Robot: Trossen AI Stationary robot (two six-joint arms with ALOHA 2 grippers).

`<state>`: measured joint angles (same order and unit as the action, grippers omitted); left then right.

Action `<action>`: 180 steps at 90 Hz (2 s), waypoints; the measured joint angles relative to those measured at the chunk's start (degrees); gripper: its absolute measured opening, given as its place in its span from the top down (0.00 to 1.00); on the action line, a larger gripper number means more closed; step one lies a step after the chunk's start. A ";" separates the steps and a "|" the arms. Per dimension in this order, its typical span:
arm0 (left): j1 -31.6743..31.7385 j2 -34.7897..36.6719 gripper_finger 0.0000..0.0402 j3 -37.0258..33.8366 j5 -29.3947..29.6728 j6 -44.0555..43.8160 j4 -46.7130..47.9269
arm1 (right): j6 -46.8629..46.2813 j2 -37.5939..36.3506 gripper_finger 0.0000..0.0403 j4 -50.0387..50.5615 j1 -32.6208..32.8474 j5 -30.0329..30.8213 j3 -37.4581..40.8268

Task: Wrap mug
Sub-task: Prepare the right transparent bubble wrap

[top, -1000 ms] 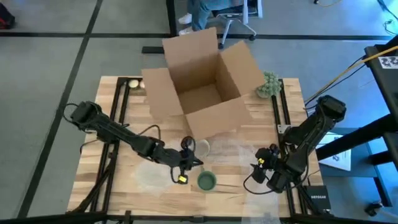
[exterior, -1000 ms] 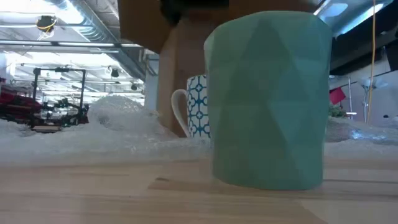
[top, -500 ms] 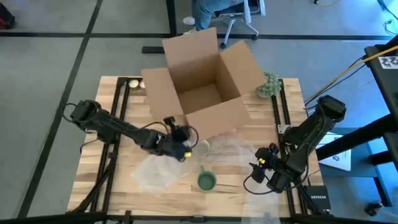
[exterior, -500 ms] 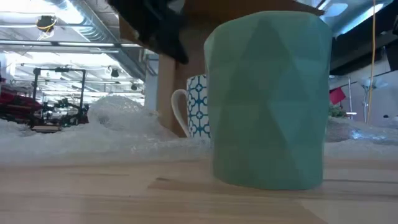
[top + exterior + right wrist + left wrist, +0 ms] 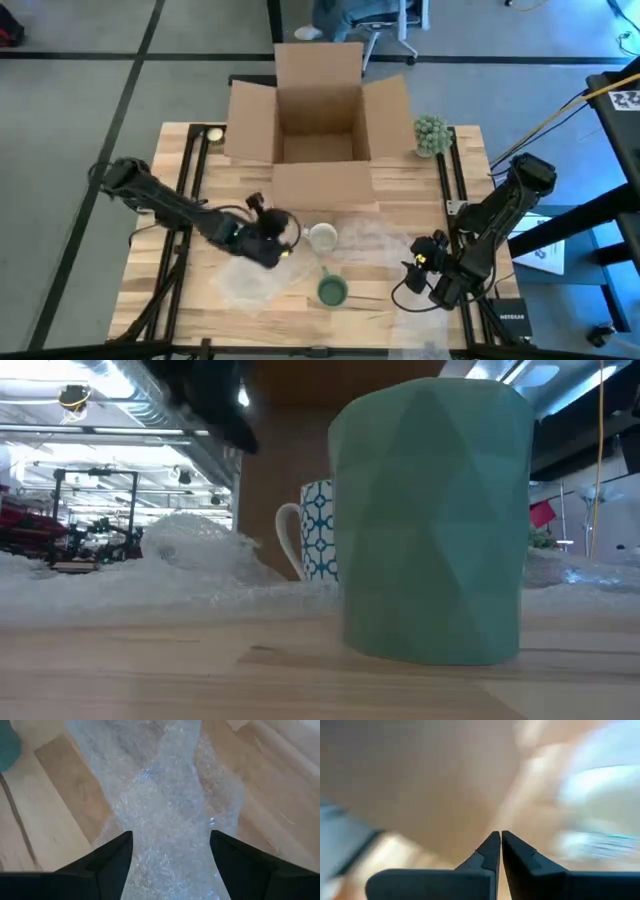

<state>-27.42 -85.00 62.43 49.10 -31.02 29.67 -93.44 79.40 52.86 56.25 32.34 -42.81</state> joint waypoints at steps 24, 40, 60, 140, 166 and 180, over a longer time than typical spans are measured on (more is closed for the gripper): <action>-7.67 -2.63 1.00 0.02 -8.81 19.82 -30.35 | 2.49 0.00 0.37 -0.36 0.00 1.35 0.02; -4.08 -8.79 1.00 0.04 -14.33 26.15 -43.01 | 3.84 0.00 0.37 -1.29 -0.02 4.16 0.02; -0.04 -14.38 1.00 0.02 -19.07 26.32 -51.01 | 10.88 0.00 0.37 -4.05 -3.88 5.23 0.02; -0.31 -14.86 1.00 0.04 -19.81 28.63 -48.58 | 38.56 4.50 0.97 -18.11 -24.02 -13.05 -1.02; 1.01 -14.86 1.00 0.04 -19.91 27.13 -48.76 | 49.98 4.48 1.00 -19.49 -23.98 -13.00 -9.69; 2.39 -15.13 1.00 0.04 -20.54 26.52 -48.89 | 51.22 4.46 1.00 -22.00 -23.98 -10.88 -10.10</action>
<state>-25.02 -100.13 62.48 28.56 -4.50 -19.22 -42.21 83.85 30.86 32.27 21.45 -52.90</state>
